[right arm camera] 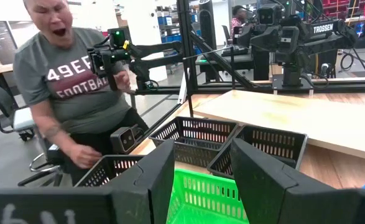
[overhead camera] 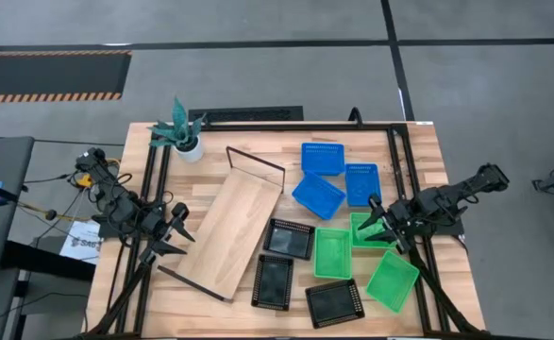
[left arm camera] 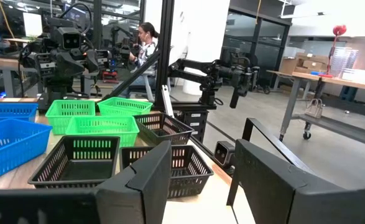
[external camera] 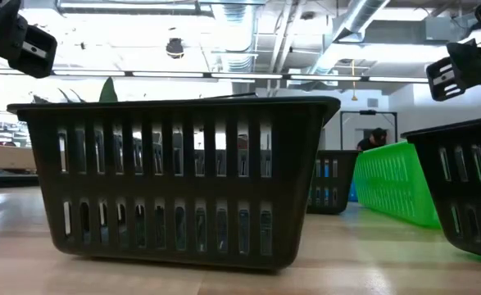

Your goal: Stack baskets on shelf by color

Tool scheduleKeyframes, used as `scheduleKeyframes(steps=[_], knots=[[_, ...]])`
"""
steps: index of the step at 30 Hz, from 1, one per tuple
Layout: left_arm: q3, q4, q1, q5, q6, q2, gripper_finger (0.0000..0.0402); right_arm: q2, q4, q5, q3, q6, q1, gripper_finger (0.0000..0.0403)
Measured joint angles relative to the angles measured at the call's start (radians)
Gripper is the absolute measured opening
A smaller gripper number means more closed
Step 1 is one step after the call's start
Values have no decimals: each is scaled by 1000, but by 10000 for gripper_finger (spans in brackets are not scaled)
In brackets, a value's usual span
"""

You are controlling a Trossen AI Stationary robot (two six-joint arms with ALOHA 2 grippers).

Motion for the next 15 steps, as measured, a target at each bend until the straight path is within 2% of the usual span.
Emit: scheduleKeyframes(steps=[11,15], knots=[[0,0,0,0,1,0,169,0,0,0,0,0,0,180],[0,7,0,-24,84,0,169,0,0,0,0,0,0,181]])
